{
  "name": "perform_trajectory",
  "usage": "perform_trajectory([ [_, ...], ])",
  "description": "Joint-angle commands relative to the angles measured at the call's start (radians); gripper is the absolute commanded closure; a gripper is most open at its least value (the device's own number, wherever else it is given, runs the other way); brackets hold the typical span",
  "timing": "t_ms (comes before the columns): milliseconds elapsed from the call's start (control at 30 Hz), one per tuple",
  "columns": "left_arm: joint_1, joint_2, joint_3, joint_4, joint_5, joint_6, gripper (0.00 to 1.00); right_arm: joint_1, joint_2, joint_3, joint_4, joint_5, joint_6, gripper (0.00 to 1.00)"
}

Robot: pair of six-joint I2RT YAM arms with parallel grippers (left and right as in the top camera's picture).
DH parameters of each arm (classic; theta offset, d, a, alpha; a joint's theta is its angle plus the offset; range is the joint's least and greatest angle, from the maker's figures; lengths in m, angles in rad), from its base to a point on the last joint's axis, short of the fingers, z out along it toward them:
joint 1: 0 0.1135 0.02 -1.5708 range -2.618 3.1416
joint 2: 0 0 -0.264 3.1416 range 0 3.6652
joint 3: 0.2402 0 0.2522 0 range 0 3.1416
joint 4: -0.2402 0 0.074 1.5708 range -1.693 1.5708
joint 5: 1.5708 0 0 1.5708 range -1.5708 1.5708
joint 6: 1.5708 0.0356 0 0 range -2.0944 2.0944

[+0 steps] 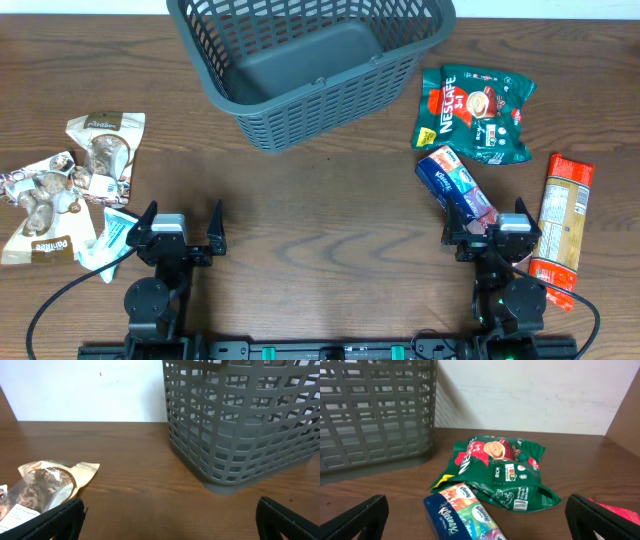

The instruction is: Pack container

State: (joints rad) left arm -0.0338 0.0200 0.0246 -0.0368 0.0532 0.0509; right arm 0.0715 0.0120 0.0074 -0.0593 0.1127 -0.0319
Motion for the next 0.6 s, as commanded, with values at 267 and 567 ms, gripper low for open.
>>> perform_trajectory([
  [267,0.005,0.004,-0.021,-0.028,-0.002,-0.008,0.01,0.014,-0.007,-0.002,-0.005,0.003,0.085,0.01],
  [567,0.005,0.014,0.076,-0.109,-0.001,-0.319,0.01,0.014,0.044,0.115,-0.023,-0.121,0.243,0.01],
])
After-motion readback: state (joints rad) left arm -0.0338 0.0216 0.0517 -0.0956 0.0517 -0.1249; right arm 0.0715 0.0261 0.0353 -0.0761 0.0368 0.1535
